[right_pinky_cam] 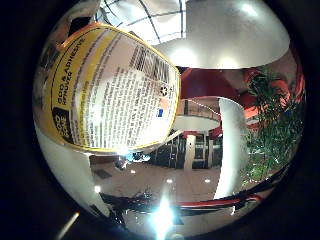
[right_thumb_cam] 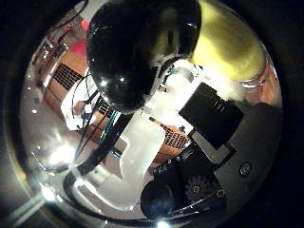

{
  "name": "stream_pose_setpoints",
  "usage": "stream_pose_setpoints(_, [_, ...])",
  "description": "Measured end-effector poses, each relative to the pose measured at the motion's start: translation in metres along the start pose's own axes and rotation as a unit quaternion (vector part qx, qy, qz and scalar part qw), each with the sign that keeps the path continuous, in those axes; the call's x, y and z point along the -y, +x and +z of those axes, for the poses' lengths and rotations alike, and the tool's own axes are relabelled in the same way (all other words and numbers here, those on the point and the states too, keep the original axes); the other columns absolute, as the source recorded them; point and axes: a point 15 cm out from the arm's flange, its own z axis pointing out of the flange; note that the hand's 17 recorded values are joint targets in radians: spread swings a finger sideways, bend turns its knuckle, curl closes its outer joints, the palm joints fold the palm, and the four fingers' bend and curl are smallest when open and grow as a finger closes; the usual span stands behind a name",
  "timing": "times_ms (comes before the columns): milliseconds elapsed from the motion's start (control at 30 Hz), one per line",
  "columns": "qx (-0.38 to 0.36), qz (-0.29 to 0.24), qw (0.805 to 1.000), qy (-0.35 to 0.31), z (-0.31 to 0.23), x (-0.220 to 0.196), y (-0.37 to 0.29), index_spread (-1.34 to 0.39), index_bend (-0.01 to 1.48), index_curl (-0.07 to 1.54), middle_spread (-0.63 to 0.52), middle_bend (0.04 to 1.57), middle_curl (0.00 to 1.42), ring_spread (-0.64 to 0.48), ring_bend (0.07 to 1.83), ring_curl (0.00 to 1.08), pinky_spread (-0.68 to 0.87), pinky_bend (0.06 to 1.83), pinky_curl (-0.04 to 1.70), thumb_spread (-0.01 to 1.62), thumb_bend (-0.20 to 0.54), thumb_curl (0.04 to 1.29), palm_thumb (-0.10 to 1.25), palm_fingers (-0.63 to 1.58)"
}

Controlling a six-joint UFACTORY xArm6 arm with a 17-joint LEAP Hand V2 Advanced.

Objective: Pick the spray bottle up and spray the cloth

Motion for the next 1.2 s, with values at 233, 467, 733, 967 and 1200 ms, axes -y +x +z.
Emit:
stream_pose_setpoints(233, [-0.007, -0.008, 1.0, 0.016, -0.008, -0.016, -0.014, -0.21, 1.14, 0.74, -0.11, 1.41, 0.63, -0.21, 1.36, 0.74, -0.19, 1.03, 1.4, 1.07, -0.013, 0.7, 1.01, 1.14])
stream_pose_setpoints(467, [-0.009, -0.003, 1.0, 0.014, -0.012, -0.009, -0.01, -0.21, 1.14, 0.74, -0.11, 1.4, 0.63, -0.21, 1.35, 0.74, -0.19, 1.03, 1.39, 1.07, -0.013, 0.7, 1.01, 1.14])
stream_pose_setpoints(733, [0.001, -0.019, 1.0, 0.018, -0.012, 0.019, 0.002, -0.21, 1.14, 0.74, -0.11, 1.41, 0.64, -0.21, 1.35, 0.75, -0.19, 1.04, 1.39, 1.07, -0.013, 0.7, 1.01, 1.14])
stream_pose_setpoints(967, [0.048, -0.088, 0.99, 0.102, -0.03, 0.026, -0.049, -0.21, 1.13, 0.73, -0.11, 1.39, 0.63, -0.2, 1.38, 0.74, -0.19, 1.02, 1.39, 1.06, -0.012, 0.69, 1.02, 1.16])
stream_pose_setpoints(1200, [0.055, -0.203, 0.957, 0.198, -0.066, 0.035, -0.145, -0.21, 1.11, 0.74, -0.11, 1.39, 0.63, -0.18, 1.4, 0.71, -0.19, 1.02, 1.38, 1.04, -0.014, 0.7, 1.03, 1.17])
